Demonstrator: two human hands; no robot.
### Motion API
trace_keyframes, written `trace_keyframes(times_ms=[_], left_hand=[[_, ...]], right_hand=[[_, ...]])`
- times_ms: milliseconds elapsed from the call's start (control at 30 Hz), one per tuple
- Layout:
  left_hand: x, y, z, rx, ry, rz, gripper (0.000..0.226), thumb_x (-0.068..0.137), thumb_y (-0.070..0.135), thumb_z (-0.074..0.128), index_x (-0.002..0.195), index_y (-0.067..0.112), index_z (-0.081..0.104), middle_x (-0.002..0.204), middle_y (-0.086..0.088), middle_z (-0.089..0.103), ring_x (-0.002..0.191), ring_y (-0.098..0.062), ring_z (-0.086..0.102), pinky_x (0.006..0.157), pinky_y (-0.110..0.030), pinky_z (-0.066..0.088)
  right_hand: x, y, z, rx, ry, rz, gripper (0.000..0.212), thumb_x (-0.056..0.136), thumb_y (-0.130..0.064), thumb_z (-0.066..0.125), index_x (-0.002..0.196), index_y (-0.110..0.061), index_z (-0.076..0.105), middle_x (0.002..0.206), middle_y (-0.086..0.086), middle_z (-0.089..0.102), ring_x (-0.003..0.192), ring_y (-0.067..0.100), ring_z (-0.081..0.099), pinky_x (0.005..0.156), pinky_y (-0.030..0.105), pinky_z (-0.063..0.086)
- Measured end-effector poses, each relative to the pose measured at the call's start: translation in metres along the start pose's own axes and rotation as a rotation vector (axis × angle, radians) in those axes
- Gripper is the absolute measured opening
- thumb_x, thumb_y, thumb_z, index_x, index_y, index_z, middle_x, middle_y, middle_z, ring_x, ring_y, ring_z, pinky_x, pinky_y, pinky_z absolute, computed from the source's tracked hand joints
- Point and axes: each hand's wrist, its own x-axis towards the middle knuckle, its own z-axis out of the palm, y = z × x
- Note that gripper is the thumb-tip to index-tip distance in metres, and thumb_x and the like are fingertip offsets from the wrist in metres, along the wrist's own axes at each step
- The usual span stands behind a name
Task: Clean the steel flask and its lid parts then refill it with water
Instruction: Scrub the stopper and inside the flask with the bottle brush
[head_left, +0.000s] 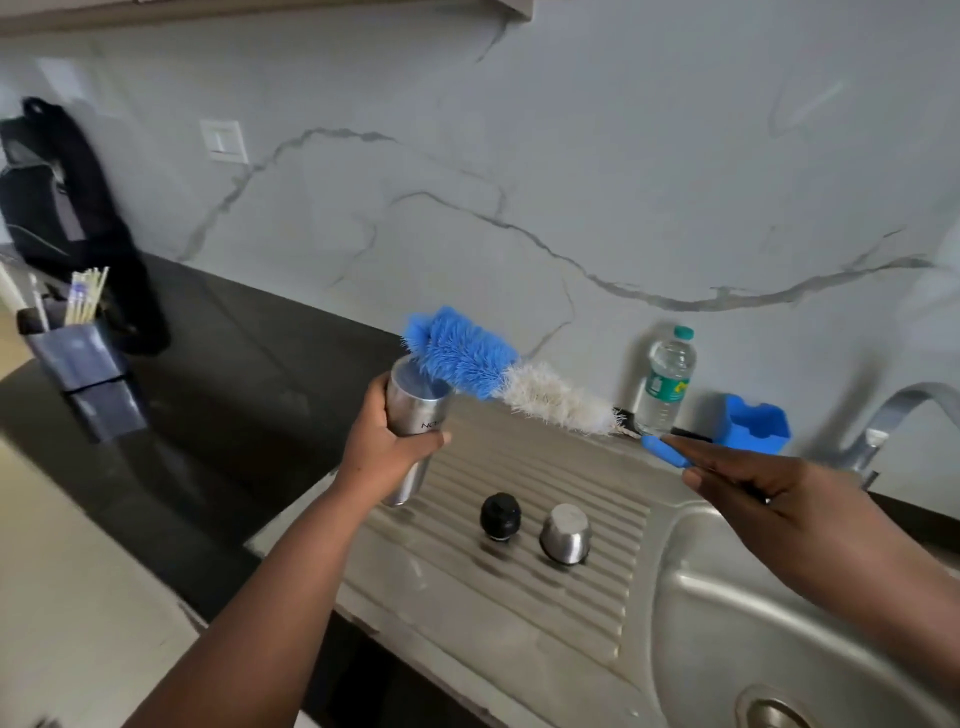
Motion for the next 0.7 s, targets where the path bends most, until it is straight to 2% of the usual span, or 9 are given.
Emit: trace_keyframes(times_ms=[33,100,200,300,433,600,700], left_hand=[[0.002,-0.003,-0.001,0.001,-0.012,-0.005,0.080,0.065,0.015,0.090,0.122,0.045,0.043,0.114,0.014,0.064,0.101,-0.006,0.064,0.087,-0.034,0.053],[0.006,-0.008,-0.001,-0.005,-0.030,-0.012,0.081,0.065,0.014,0.091,0.123,0.042,0.043,0.114,0.014,0.064,0.101,-0.004,0.064,0.086,-0.032,0.053],[0.009,-0.015,-0.001,-0.015,-0.044,-0.028,0.080,0.065,0.014,0.091,0.123,0.040,0.043,0.112,0.015,0.063,0.097,0.000,0.064,0.082,-0.027,0.052],[0.011,-0.019,0.001,-0.019,-0.053,-0.035,0.078,0.065,0.015,0.091,0.120,0.042,0.042,0.110,0.016,0.063,0.092,0.006,0.064,0.080,-0.023,0.050],[0.018,-0.023,0.001,-0.023,-0.057,-0.046,0.077,0.064,0.017,0.091,0.121,0.041,0.044,0.108,0.017,0.064,0.091,0.006,0.064,0.082,-0.026,0.052],[0.027,-0.026,-0.001,-0.020,-0.067,-0.059,0.081,0.065,0.020,0.091,0.129,0.034,0.043,0.112,0.013,0.063,0.100,-0.005,0.064,0.087,-0.032,0.054],[0.030,-0.028,-0.002,-0.011,-0.068,-0.067,0.082,0.065,0.021,0.091,0.130,0.032,0.041,0.113,0.012,0.062,0.102,-0.007,0.064,0.090,-0.035,0.054]], right_hand=[[0.003,-0.003,0.003,-0.001,0.007,0.015,0.029,0.091,-0.050,0.048,0.101,-0.077,0.042,0.059,-0.005,0.060,0.056,0.001,0.055,0.055,0.011,0.040],[0.008,-0.008,0.010,-0.004,0.015,0.040,0.031,0.091,-0.051,0.047,0.097,-0.080,0.038,0.066,0.003,0.062,0.053,0.006,0.055,0.058,0.016,0.044],[0.015,-0.010,0.019,-0.008,0.012,0.066,0.030,0.091,-0.053,0.047,0.096,-0.080,0.038,0.071,0.001,0.068,0.065,0.012,0.064,0.066,0.024,0.050],[0.020,-0.013,0.024,0.004,0.011,0.066,0.031,0.091,-0.051,0.048,0.093,-0.081,0.037,0.050,-0.006,0.051,0.046,0.006,0.049,0.057,0.021,0.045],[0.027,-0.017,0.027,0.032,-0.019,0.060,0.030,0.093,-0.048,0.047,0.099,-0.076,0.040,0.044,-0.006,0.043,0.042,0.007,0.041,0.052,0.020,0.039],[0.039,-0.021,0.031,0.038,-0.048,0.049,0.028,0.093,-0.045,0.049,0.102,-0.071,0.043,0.045,-0.015,0.046,0.042,0.001,0.045,0.049,0.010,0.038],[0.044,-0.021,0.033,0.042,-0.039,0.053,0.027,0.092,-0.049,0.048,0.102,-0.074,0.043,0.052,-0.012,0.055,0.046,0.004,0.050,0.052,0.011,0.040]])
